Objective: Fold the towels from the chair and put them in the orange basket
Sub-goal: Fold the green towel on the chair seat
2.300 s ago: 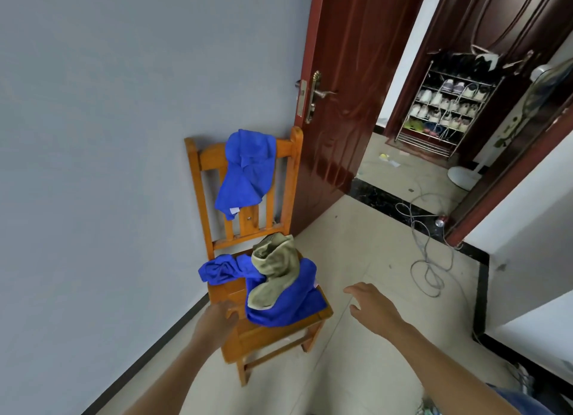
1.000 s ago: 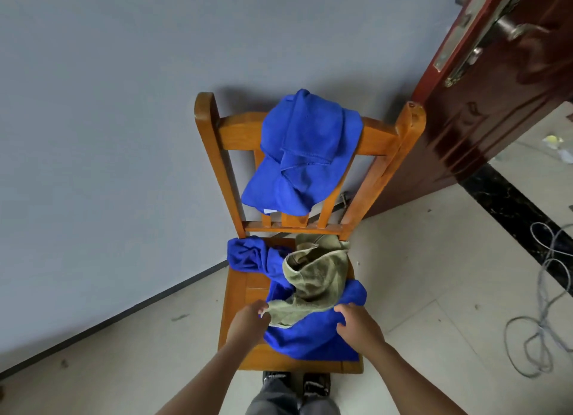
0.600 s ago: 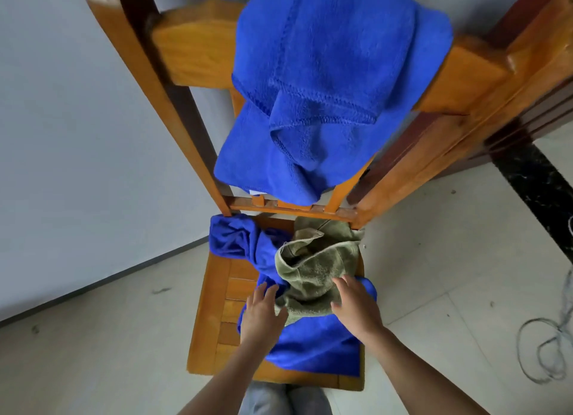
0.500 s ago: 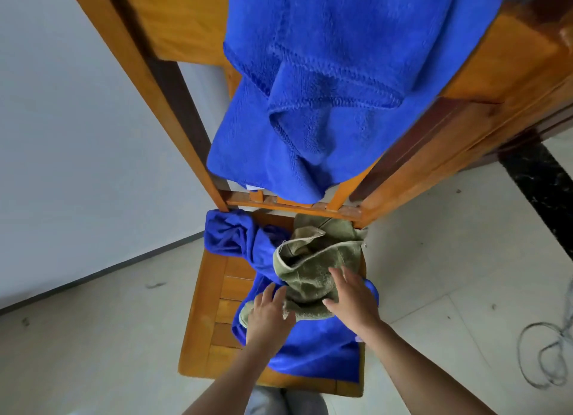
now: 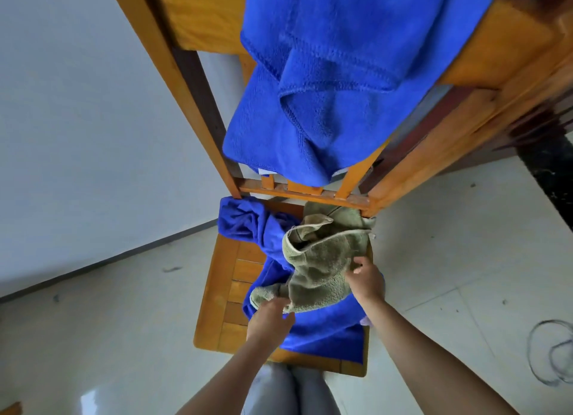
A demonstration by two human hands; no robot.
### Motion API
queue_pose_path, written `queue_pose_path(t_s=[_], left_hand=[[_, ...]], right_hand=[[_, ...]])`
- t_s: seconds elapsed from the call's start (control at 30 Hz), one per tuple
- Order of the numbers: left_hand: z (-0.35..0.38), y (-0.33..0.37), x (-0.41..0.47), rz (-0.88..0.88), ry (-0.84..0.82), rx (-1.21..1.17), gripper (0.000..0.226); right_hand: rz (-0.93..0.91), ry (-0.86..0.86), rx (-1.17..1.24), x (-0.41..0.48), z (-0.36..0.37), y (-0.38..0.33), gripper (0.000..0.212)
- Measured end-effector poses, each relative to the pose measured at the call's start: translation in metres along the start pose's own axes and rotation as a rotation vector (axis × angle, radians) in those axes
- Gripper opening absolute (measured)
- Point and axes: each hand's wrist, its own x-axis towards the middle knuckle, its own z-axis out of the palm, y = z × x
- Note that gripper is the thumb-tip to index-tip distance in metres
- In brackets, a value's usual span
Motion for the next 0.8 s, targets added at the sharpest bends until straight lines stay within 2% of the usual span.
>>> queue_pose_path(t_s=[0.1, 0.17, 0.23, 0.3, 0.33, 0.4, 0.53, 0.7, 0.8], left_hand=[[-0.002, 0.002, -0.009, 0.025, -0.036, 0.018, 0.044], [0.002, 0.0, -0.004, 0.07, -0.069, 0.093, 0.052], [0.01, -0.002, 0.006, 0.08, -0.139, 0.165, 0.059], [0.021, -0.003, 0.009, 0.056, -0.237, 0.169, 0.062], [0.023, -0.002, 0.009, 0.042, -0.263, 0.141, 0.063], [0.03, -0.002, 0.002, 0.017, -0.259, 0.06, 0.062], [0.014, 0.004, -0.024, 0.072, -0.069, -0.002, 0.055], [-0.038, 0.031, -0.068, 0.171, 0.066, -0.036, 0.04], [-0.071, 0.051, -0.093, 0.226, 0.112, -0.015, 0.046]], right_hand=[[0.073, -0.06, -0.019, -0.001, -0.005, 0.006, 0.055], [0.145, -0.09, 0.062, 0.006, 0.004, 0.013, 0.057], [0.232, -0.12, 0.206, 0.012, 0.017, 0.015, 0.039], [0.244, -0.13, 0.233, 0.017, 0.028, 0.021, 0.017], [0.206, -0.128, 0.214, 0.017, 0.031, 0.021, 0.016], [0.119, -0.092, 0.15, 0.011, 0.032, 0.022, 0.03], [-0.08, 0.018, 0.113, -0.024, 0.004, 0.002, 0.043], [-0.278, 0.107, 0.1, -0.083, -0.065, -0.043, 0.038], [-0.379, 0.083, 0.028, -0.115, -0.105, -0.068, 0.027]])
